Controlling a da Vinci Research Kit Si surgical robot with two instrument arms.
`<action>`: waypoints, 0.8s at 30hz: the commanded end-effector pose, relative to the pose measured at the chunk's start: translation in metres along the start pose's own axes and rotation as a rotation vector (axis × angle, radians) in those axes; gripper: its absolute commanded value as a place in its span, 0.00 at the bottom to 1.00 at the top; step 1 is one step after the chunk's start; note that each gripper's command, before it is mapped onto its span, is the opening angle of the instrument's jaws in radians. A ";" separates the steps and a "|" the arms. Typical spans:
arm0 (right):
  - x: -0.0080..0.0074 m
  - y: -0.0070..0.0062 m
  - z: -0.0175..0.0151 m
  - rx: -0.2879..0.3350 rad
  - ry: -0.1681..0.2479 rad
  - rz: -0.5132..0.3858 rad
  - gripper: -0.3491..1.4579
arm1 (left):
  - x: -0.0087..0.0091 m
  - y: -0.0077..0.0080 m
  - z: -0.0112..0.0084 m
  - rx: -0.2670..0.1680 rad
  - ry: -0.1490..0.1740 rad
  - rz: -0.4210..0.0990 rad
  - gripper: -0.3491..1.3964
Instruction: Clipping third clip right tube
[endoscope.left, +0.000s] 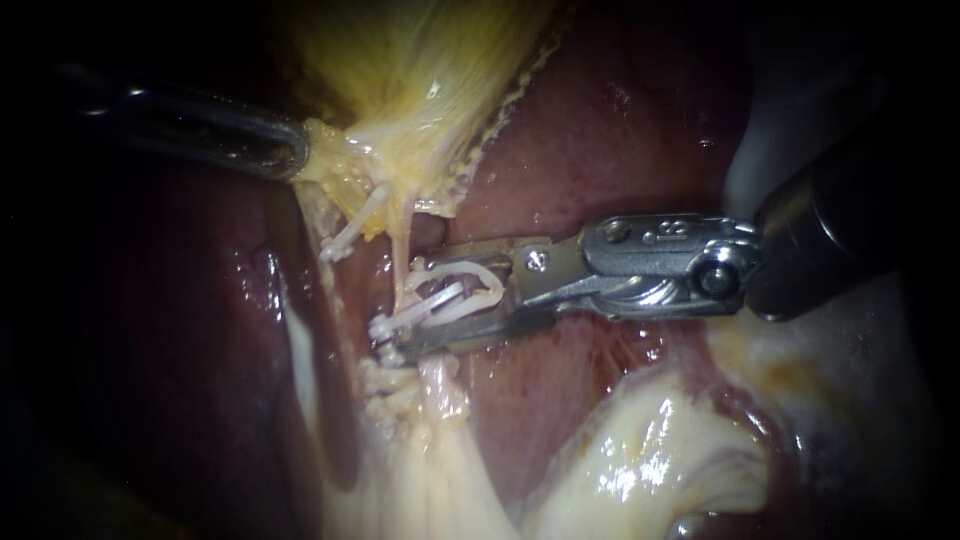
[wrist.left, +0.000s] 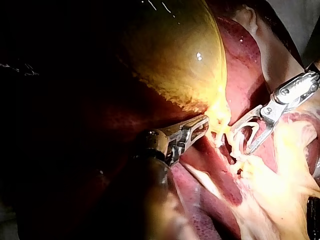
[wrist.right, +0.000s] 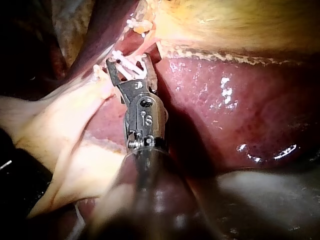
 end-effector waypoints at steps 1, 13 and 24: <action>0.0001 -0.0001 -0.0002 0.001 0.000 0.000 0.45 | 0.0000 0.0000 0.0000 0.003 0.001 0.000 0.00; 0.0019 -0.0014 -0.0042 0.022 0.003 0.024 0.43 | 0.0001 0.0002 -0.0003 0.006 0.002 0.002 0.00; 0.0006 0.0012 -0.0047 0.019 0.006 0.088 0.42 | 0.0002 0.0002 -0.0004 0.006 0.002 0.002 0.00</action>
